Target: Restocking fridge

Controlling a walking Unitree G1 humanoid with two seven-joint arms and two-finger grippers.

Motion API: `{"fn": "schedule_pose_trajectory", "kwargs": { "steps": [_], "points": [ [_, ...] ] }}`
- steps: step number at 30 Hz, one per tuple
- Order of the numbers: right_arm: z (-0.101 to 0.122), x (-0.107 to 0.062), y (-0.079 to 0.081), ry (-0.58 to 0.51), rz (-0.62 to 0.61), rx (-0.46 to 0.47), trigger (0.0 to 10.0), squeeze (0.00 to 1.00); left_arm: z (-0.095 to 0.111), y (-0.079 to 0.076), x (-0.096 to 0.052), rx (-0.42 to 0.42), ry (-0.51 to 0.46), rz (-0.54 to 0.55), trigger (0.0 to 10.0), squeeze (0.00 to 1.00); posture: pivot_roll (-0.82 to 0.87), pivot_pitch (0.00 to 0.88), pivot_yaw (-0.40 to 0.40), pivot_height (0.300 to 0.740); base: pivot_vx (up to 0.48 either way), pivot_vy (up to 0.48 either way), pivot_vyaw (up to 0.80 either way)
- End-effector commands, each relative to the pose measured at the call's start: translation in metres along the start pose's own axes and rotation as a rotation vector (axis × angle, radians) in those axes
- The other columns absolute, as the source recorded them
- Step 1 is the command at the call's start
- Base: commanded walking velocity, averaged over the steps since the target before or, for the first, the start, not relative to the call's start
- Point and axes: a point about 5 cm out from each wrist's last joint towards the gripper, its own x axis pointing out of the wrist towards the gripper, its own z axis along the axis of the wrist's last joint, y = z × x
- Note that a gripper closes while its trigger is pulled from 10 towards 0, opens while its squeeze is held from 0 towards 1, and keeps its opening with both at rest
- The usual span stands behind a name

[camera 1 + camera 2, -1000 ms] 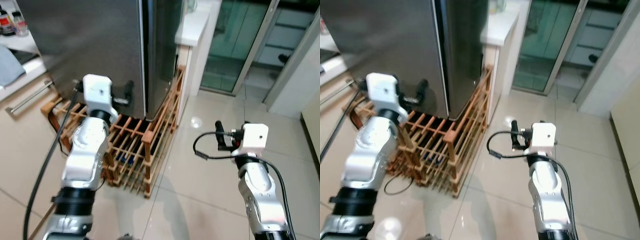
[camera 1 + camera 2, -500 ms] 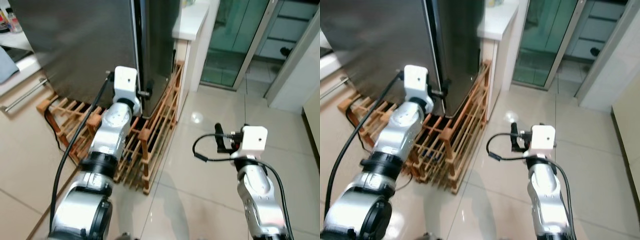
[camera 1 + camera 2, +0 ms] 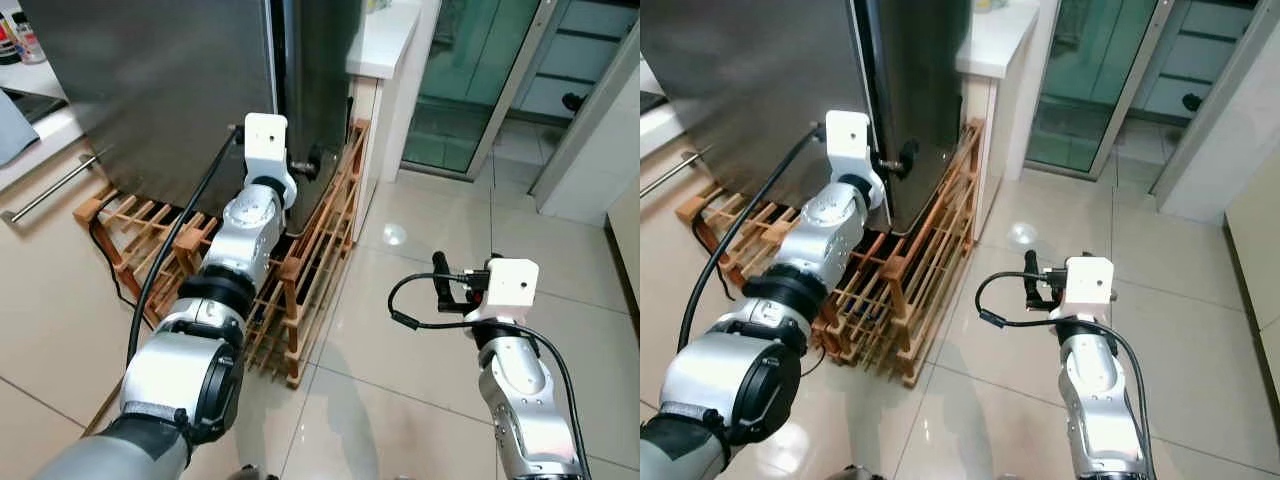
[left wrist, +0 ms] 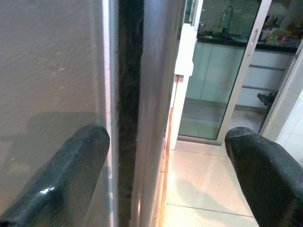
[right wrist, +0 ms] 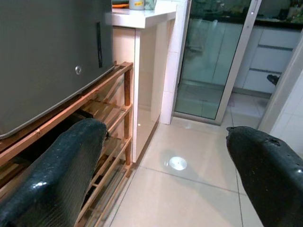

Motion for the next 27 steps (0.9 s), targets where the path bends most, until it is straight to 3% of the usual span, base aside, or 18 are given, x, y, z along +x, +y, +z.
{"fn": "schedule_pose_trajectory", "kwargs": {
  "steps": [1, 13, 27],
  "points": [
    [0.001, -0.003, -0.005, 0.001, -0.014, -0.012, 10.0, 0.00, 0.006, -0.002, 0.003, -0.020, -0.015, 0.009, 10.0, 0.00, -0.13, 0.000, 0.000, 0.740, 0.000, 0.000, 0.00],
    [0.002, -0.006, -0.006, 0.007, -0.013, -0.025, 10.0, 0.00, 0.018, -0.018, 0.011, -0.028, -0.029, -0.017, 10.0, 0.00, -0.16, 0.000, 0.015, 0.740, 0.000, 0.000, 0.00],
    [0.000, -0.009, -0.008, 0.018, -0.021, -0.032, 10.0, 0.00, 0.021, -0.018, 0.014, 0.016, -0.001, 0.100, 10.0, 0.00, -0.18, 0.000, 0.030, 0.740, 0.000, 0.000, 0.00]
  ]
}}
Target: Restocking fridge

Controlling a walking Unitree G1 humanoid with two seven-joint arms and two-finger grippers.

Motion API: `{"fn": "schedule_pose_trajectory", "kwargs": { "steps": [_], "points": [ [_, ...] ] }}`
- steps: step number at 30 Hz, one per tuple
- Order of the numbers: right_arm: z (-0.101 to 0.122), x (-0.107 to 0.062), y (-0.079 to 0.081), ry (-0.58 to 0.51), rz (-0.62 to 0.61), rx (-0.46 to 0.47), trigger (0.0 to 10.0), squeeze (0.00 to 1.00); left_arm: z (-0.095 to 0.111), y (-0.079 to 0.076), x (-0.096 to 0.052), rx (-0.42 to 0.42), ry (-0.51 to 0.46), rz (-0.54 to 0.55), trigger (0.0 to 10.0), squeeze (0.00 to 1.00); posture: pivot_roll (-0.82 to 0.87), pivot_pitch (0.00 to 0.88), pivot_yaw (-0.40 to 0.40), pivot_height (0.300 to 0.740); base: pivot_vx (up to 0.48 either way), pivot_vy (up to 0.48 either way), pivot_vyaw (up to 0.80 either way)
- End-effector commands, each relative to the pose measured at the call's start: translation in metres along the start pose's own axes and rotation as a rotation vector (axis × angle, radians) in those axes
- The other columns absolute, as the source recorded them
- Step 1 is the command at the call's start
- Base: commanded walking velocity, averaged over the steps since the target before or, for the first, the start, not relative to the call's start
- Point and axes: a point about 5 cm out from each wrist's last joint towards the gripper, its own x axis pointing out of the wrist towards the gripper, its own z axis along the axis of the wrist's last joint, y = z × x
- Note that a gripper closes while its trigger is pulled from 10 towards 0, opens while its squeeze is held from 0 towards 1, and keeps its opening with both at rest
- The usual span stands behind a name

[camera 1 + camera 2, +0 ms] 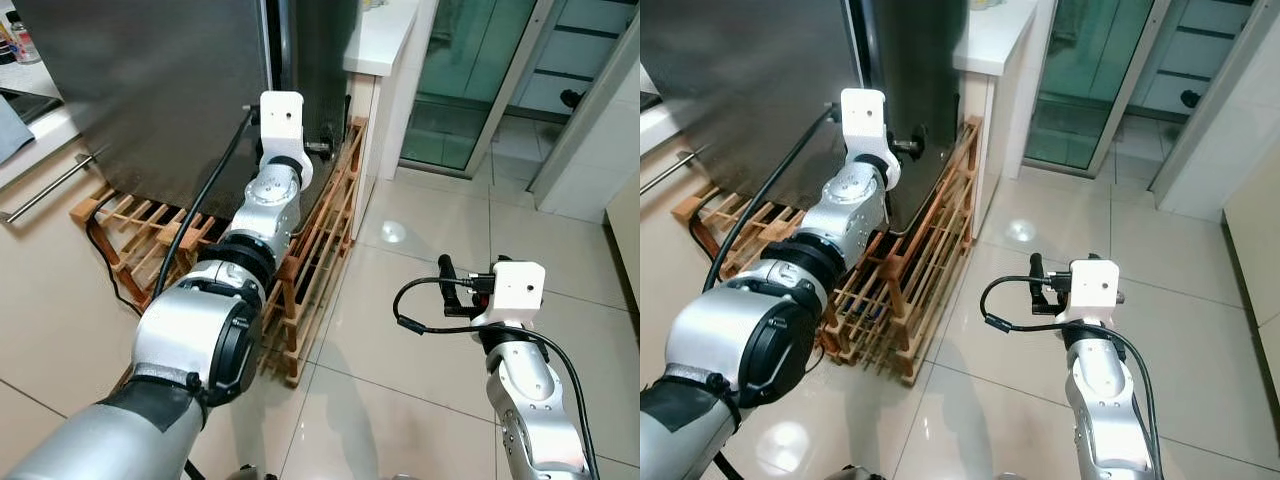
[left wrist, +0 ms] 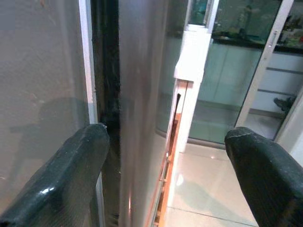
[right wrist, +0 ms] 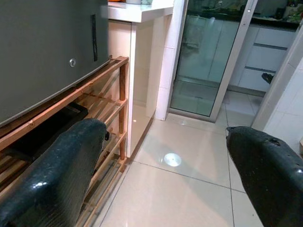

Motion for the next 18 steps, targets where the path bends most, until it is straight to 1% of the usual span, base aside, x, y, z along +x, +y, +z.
{"fn": "schedule_pose_trajectory", "kwargs": {
  "steps": [1, 2, 4, 5, 6, 9, 10, 11, 12, 13, 15, 16, 17, 18],
  "points": [
    [0.001, -0.002, -0.004, 0.002, -0.014, -0.004, 10.0, 0.00, 0.006, -0.005, 0.002, 0.013, -0.004, 0.007, 10.0, 0.00, -0.19, 0.000, 0.033, 0.740, 0.000, 0.000, 0.00],
    [0.001, -0.002, -0.004, 0.002, -0.012, -0.004, 10.0, 0.00, 0.006, -0.010, 0.002, 0.012, -0.003, -0.001, 10.0, 0.00, -0.19, 0.000, 0.036, 0.740, 0.000, 0.000, 0.00],
    [0.001, -0.003, -0.004, 0.003, -0.011, -0.004, 10.0, 0.00, 0.007, -0.013, 0.002, 0.013, -0.002, -0.006, 10.0, 0.00, -0.19, 0.000, 0.036, 0.740, 0.000, 0.000, 0.00],
    [0.001, -0.003, -0.003, 0.003, -0.011, -0.004, 10.0, 0.00, 0.009, -0.022, 0.001, 0.006, -0.005, -0.039, 10.0, 0.00, -0.20, 0.000, 0.040, 0.740, 0.000, 0.000, 0.00],
    [0.001, -0.003, -0.003, 0.003, -0.011, -0.004, 10.0, 0.00, 0.009, -0.022, 0.001, 0.006, -0.005, -0.039, 10.0, 0.00, -0.20, 0.000, 0.040, 0.740, 0.000, 0.000, 0.00],
    [0.001, -0.003, -0.003, 0.003, -0.011, -0.005, 10.0, 0.00, 0.011, -0.040, 0.000, -0.010, 0.001, -0.117, 10.0, 0.00, -0.20, 0.000, 0.042, 0.740, 0.000, 0.000, 0.00],
    [0.001, -0.003, -0.003, 0.003, -0.011, -0.005, 10.0, 0.00, 0.011, -0.040, 0.000, -0.010, 0.001, -0.117, 10.0, 0.00, -0.20, 0.000, 0.042, 0.740, 0.000, 0.000, 0.00],
    [0.000, -0.003, -0.002, 0.004, -0.009, -0.005, 10.0, 0.00, 0.012, -0.052, -0.002, -0.015, 0.010, -0.158, 10.0, 0.00, -0.21, 0.000, 0.046, 0.740, 0.000, 0.000, 0.00],
    [0.000, -0.003, -0.002, 0.005, -0.008, -0.006, 10.0, 0.00, 0.012, -0.058, -0.002, -0.016, 0.014, -0.177, 10.0, 0.00, -0.21, 0.000, 0.047, 0.740, 0.000, 0.000, 0.00],
    [0.000, -0.003, -0.002, 0.005, -0.008, -0.006, 10.0, 0.00, 0.012, -0.058, -0.002, -0.016, 0.014, -0.177, 10.0, 0.00, -0.21, 0.000, 0.047, 0.740, 0.000, 0.000, 0.00],
    [0.000, -0.003, -0.001, 0.005, -0.006, -0.006, 10.0, 0.00, 0.013, -0.069, -0.004, -0.016, 0.017, -0.214, 10.0, 0.00, -0.21, 0.000, 0.052, 0.740, 0.000, 0.000, 0.00],
    [0.000, -0.003, -0.001, 0.004, -0.006, -0.005, 10.0, 0.00, 0.015, -0.079, -0.006, -0.025, 0.008, -0.260, 10.0, 0.00, -0.22, 0.000, 0.056, 0.740, 0.000, 0.000, 0.00],
    [0.000, -0.003, -0.001, 0.004, -0.006, -0.005, 10.0, 0.00, 0.015, -0.079, -0.006, -0.025, 0.008, -0.260, 10.0, 0.00, -0.22, 0.000, 0.056, 0.740, 0.000, 0.000, 0.00],
    [0.000, -0.003, 0.000, 0.003, -0.006, -0.005, 10.0, 0.00, 0.017, -0.085, -0.008, -0.031, 0.001, -0.292, 10.0, 0.00, -0.22, 0.000, 0.056, 0.740, 0.000, 0.000, 0.00]
  ]
}}
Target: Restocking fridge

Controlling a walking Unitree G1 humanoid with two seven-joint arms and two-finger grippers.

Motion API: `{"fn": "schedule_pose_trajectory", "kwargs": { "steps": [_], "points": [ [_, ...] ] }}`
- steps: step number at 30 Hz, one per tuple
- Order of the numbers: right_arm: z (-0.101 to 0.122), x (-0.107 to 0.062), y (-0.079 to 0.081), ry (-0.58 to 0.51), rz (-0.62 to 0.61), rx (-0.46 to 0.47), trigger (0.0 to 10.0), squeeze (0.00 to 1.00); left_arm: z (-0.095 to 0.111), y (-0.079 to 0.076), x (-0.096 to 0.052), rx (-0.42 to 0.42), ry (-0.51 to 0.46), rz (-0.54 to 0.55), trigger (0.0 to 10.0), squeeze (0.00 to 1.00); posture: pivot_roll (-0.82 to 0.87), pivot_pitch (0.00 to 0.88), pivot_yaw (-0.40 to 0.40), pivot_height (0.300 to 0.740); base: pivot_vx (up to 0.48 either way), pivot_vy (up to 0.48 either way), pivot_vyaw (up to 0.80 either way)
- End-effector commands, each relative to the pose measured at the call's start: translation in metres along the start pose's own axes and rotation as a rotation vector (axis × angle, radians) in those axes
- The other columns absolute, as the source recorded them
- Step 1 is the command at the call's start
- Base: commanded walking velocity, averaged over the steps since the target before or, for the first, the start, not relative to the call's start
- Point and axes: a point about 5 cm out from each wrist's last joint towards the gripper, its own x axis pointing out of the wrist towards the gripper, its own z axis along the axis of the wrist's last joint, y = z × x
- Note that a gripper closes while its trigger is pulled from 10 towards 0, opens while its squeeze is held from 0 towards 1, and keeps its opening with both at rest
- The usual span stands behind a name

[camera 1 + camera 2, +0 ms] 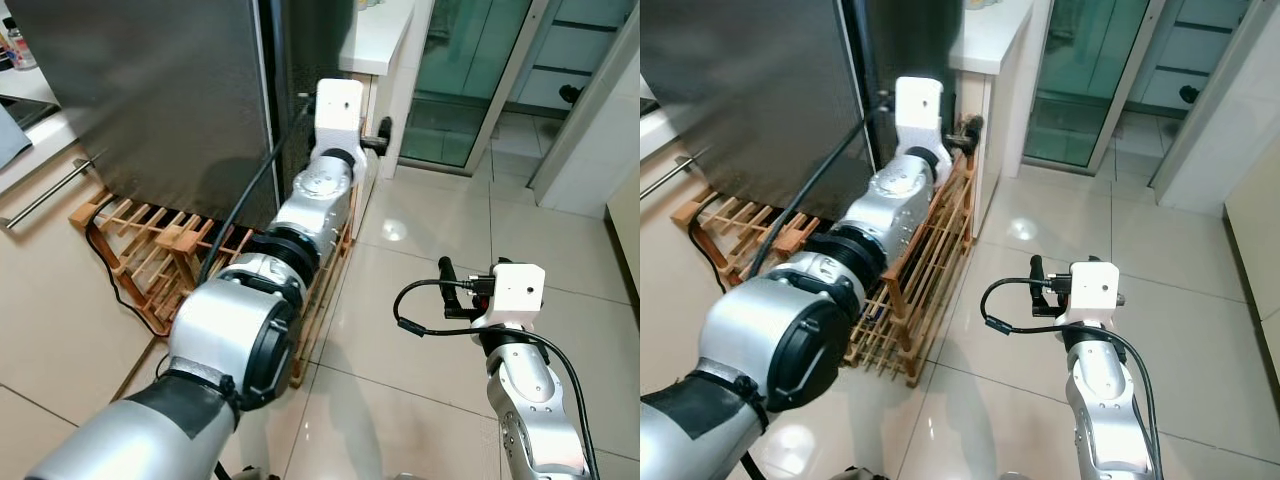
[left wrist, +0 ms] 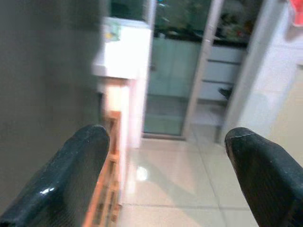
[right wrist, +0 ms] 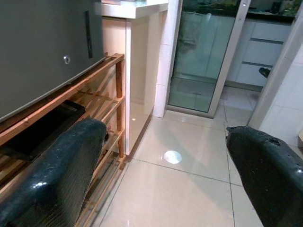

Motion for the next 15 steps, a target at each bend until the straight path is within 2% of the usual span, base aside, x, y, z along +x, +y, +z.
{"fn": "schedule_pose_trajectory", "kwargs": {
  "steps": [1, 3, 5, 7, 8, 9, 10, 11, 13, 14, 15],
  "points": [
    [0.001, -0.002, -0.001, -0.001, -0.006, -0.003, 10.0, 0.00, 0.008, -0.012, 0.002, 0.005, -0.011, -0.049, 10.0, 0.00, -0.22, 0.000, 0.056, 0.740, 0.000, 0.000, 0.00],
    [0.004, -0.003, -0.001, -0.011, -0.016, 0.003, 10.0, 0.00, 0.010, -0.025, 0.001, 0.019, -0.052, -0.149, 10.0, 0.00, -0.23, 0.000, 0.060, 0.740, 0.000, 0.000, 0.00],
    [0.005, -0.004, -0.001, -0.017, -0.025, 0.010, 10.0, 0.00, 0.008, -0.023, -0.001, 0.037, -0.082, -0.190, 10.0, 0.00, -0.23, 0.000, 0.058, 0.740, 0.000, 0.000, 0.00],
    [0.007, -0.006, 0.000, -0.025, -0.036, 0.021, 10.0, 0.00, -0.003, -0.003, -0.008, 0.002, -0.132, -0.208, 10.0, 0.00, -0.22, 0.000, 0.058, 0.740, 0.000, 0.000, 0.00],
    [0.007, -0.007, 0.000, -0.029, -0.038, 0.025, 10.0, 0.00, -0.010, 0.015, -0.014, -0.005, -0.158, -0.178, 10.0, 0.00, -0.19, 0.000, 0.050, 0.740, 0.000, 0.000, 0.00],
    [0.007, -0.007, 0.000, -0.029, -0.038, 0.025, 10.0, 0.00, -0.010, 0.015, -0.014, -0.005, -0.158, -0.178, 10.0, 0.00, -0.19, 0.000, 0.050, 0.740, 0.000, 0.000, 0.00],
    [0.008, -0.008, 0.001, -0.035, -0.039, 0.030, 10.0, 0.00, -0.016, 0.029, -0.019, -0.009, -0.179, -0.149, 10.0, 0.00, -0.19, 0.000, 0.050, 0.740, 0.000, 0.000, 0.00],
    [0.008, -0.008, 0.001, -0.035, -0.039, 0.030, 10.0, 0.00, -0.016, 0.029, -0.019, -0.009, -0.179, -0.149, 10.0, 0.00, -0.19, 0.000, 0.050, 0.740, 0.000, 0.000, 0.00],
    [0.015, -0.007, 0.000, -0.085, -0.038, 0.060, 10.0, 0.00, -0.031, 0.072, -0.046, -0.002, -0.238, -0.019, 10.0, 0.00, -0.13, 0.000, 0.027, 0.740, 0.000, 0.000, 0.00],
    [0.015, -0.007, 0.000, -0.085, -0.038, 0.060, 10.0, 0.00, -0.031, 0.072, -0.046, -0.002, -0.238, -0.019, 10.0, 0.00, -0.13, 0.000, 0.027, 0.740, 0.000, 0.000, 0.00],
    [0.017, -0.006, -0.002, -0.099, -0.035, 0.048, 10.0, 0.00, -0.039, 0.092, -0.065, -0.017, -0.256, 0.057, 10.0, 0.00, -0.09, 0.000, 0.014, 0.740, 0.000, 0.000, 0.00]
  ]
}}
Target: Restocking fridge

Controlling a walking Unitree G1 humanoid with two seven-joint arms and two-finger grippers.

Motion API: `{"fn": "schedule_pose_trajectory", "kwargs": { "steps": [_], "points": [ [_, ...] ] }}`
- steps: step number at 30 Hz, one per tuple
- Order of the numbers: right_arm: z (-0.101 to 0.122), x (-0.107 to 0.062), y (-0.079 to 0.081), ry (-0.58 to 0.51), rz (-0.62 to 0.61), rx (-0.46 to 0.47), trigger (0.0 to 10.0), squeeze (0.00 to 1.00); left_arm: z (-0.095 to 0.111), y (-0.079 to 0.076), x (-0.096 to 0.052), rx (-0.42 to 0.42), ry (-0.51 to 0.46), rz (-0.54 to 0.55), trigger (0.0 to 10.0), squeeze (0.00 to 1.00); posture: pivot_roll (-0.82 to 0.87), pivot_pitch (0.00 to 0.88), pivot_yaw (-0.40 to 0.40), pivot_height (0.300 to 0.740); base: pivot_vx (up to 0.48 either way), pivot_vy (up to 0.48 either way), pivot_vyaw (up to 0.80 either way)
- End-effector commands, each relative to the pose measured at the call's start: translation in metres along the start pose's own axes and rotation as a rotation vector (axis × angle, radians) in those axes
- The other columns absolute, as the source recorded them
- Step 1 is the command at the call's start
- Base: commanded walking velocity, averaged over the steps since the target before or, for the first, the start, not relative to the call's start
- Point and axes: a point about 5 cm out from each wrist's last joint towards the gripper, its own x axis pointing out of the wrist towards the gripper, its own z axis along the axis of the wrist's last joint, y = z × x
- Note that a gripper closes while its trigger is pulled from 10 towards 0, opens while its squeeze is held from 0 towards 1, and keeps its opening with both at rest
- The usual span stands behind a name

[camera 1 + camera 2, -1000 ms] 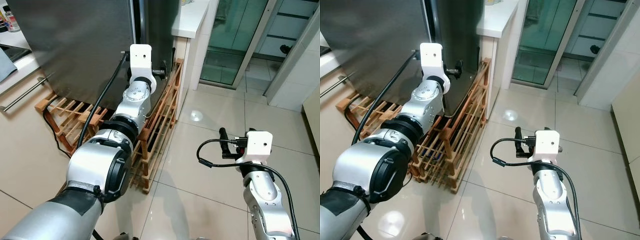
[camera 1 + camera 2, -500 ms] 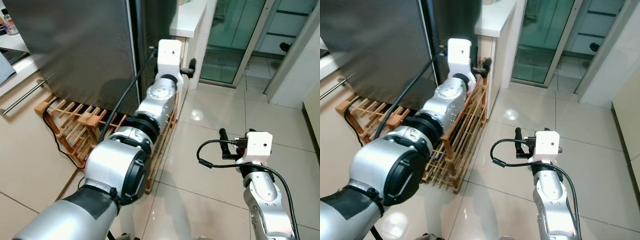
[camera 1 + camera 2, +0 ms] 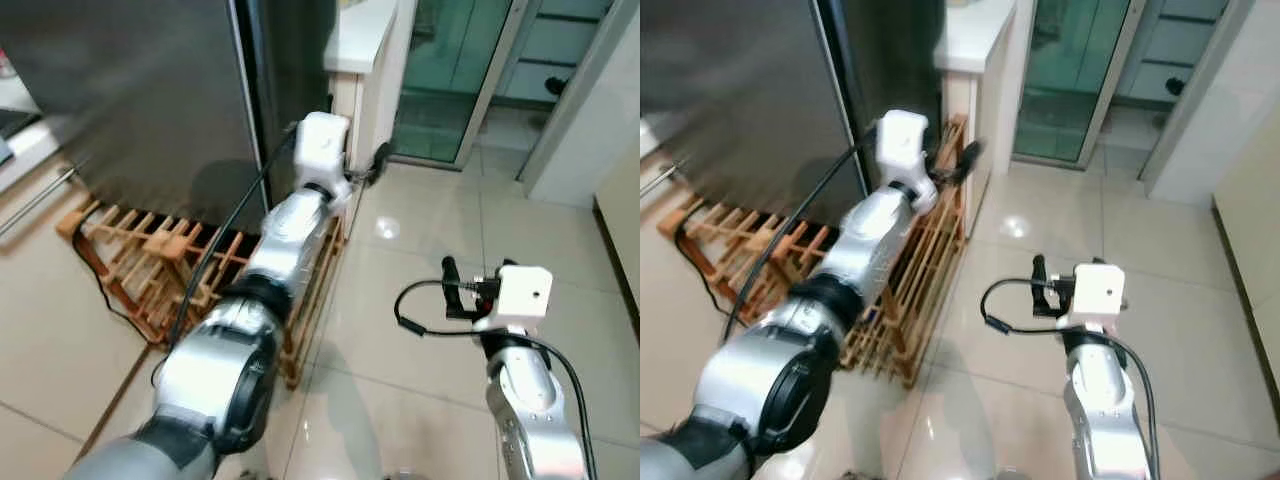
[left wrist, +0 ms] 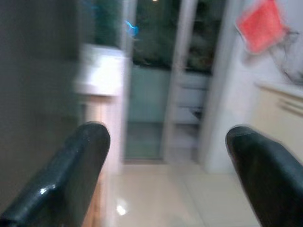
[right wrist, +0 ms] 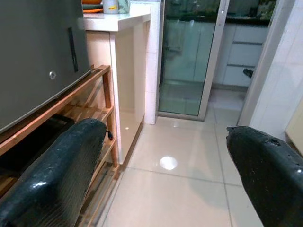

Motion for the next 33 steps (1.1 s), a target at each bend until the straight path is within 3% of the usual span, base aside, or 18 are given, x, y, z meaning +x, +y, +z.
{"fn": "schedule_pose_trajectory", "kwargs": {
  "steps": [1, 4, 5, 6, 8, 10, 13, 15, 19, 33],
  "points": [
    [0.008, 0.004, -0.003, -0.046, 0.001, -0.005, 10.0, 0.00, 0.011, 0.032, -0.034, 0.023, -0.091, 0.126, 10.0, 0.00, -0.07, 0.000, 0.007, 0.740, 0.000, 0.000, 0.00],
    [0.006, 0.007, -0.004, -0.046, 0.001, 0.037, 10.0, 0.00, 0.010, 0.049, -0.087, 0.063, -0.098, 0.238, 10.0, 0.00, -0.04, 0.000, -0.013, 0.740, 0.000, 0.000, 0.00],
    [0.006, 0.007, -0.004, -0.046, 0.001, 0.037, 10.0, 0.00, 0.010, 0.049, -0.087, 0.063, -0.098, 0.238, 10.0, 0.00, -0.04, 0.000, -0.013, 0.740, 0.000, 0.000, 0.00],
    [0.008, 0.007, -0.003, -0.054, 0.000, 0.078, 10.0, 0.00, 0.011, 0.051, -0.099, 0.069, -0.094, 0.265, 10.0, 0.00, -0.04, 0.000, -0.016, 0.740, 0.000, 0.000, 0.00],
    [0.017, 0.001, -0.006, -0.095, -0.008, 0.048, 10.0, 0.00, 0.023, 0.050, -0.121, 0.096, -0.111, 0.303, 10.0, 0.00, 0.00, 0.000, -0.036, 0.740, 0.000, 0.000, 0.00],
    [0.024, -0.007, -0.009, -0.119, -0.016, 0.005, 10.0, 0.00, 0.034, 0.047, -0.129, 0.115, -0.127, 0.302, 10.0, 0.00, 0.01, 0.000, -0.040, 0.740, 0.000, 0.000, 0.00],
    [0.027, -0.014, -0.010, -0.121, -0.012, -0.024, 10.0, 0.00, 0.037, 0.043, -0.129, 0.136, -0.112, 0.260, 10.0, 0.00, 0.02, 0.000, -0.043, 0.740, 0.000, 0.000, 0.00],
    [0.027, -0.020, -0.008, -0.116, 0.009, -0.053, 10.0, 0.00, 0.039, 0.030, -0.132, 0.146, -0.060, 0.179, 10.0, 0.00, 0.02, 0.000, -0.039, 0.740, 0.000, 0.000, 0.00],
    [0.021, -0.013, -0.003, -0.096, 0.027, -0.042, 10.0, 0.00, 0.039, 0.015, -0.127, 0.118, -0.036, 0.101, 10.0, 0.00, 0.01, 0.000, -0.027, 0.740, 0.240, 0.000, 0.00],
    [0.017, 0.005, 0.003, -0.066, 0.059, -0.053, 10.0, 0.00, 0.042, 0.014, -0.099, 0.066, -0.016, 0.147, 10.0, 0.00, -0.02, 0.000, -0.024, 0.740, 0.480, 0.000, 0.00]
  ]
}}
